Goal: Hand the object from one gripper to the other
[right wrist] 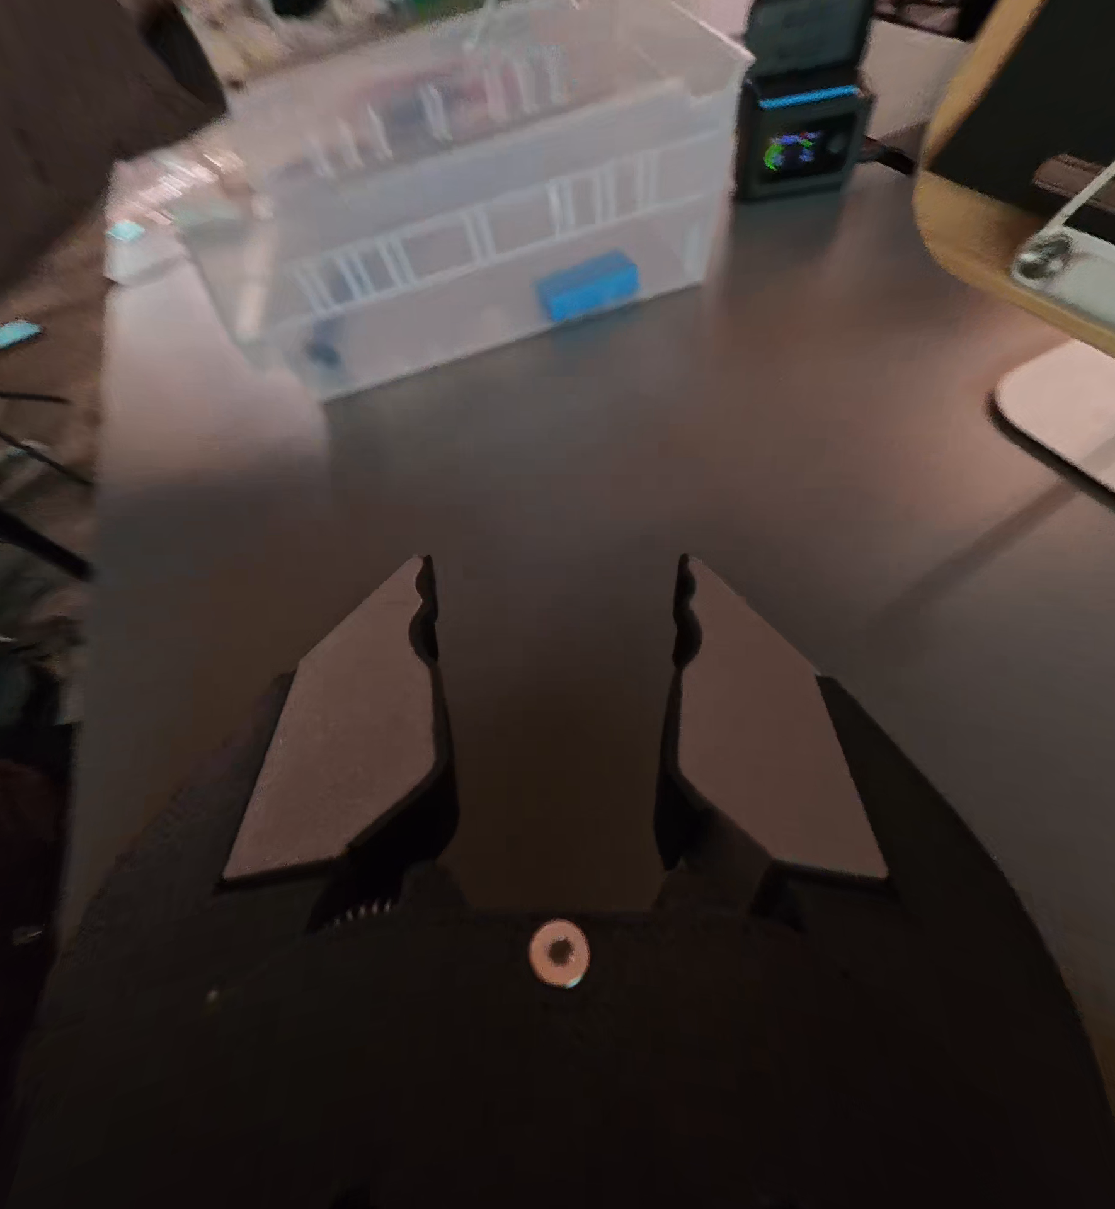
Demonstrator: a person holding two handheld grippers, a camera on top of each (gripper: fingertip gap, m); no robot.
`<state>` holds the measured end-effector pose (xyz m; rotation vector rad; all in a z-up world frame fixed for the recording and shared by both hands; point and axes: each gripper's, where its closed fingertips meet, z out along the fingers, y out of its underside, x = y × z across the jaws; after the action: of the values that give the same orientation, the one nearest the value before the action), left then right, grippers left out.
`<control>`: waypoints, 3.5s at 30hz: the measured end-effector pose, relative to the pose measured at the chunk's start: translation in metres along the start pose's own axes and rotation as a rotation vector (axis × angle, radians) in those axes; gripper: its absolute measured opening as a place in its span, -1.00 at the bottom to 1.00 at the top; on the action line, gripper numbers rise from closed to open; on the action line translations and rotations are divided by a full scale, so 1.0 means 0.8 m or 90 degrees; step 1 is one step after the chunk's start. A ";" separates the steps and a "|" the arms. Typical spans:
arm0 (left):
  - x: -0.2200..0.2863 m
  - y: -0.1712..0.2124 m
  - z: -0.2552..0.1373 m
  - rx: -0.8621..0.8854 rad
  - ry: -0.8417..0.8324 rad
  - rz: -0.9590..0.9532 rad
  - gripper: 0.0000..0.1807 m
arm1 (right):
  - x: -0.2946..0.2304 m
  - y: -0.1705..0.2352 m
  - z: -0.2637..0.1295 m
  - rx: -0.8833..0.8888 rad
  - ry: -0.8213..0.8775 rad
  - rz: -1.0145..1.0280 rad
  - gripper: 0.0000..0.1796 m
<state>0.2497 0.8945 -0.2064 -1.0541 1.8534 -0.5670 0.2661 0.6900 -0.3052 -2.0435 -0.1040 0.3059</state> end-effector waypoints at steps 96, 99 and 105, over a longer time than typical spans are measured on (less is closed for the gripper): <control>0.265 -0.093 -0.016 0.471 0.389 -0.118 -0.85 | -0.062 -0.023 -0.013 0.114 -0.120 -0.212 -0.62; 0.272 -0.091 -0.015 0.468 0.391 -0.096 -0.86 | -0.072 -0.023 -0.013 0.124 -0.158 -0.179 -0.73; 0.276 -0.089 -0.019 0.470 0.396 -0.073 -0.86 | -0.074 -0.039 -0.023 0.176 -0.202 -0.107 -0.68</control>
<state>0.2164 0.6693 -0.2531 -0.5016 1.8274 -1.6374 0.2159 0.6767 -0.2594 -1.6887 -0.4051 0.5075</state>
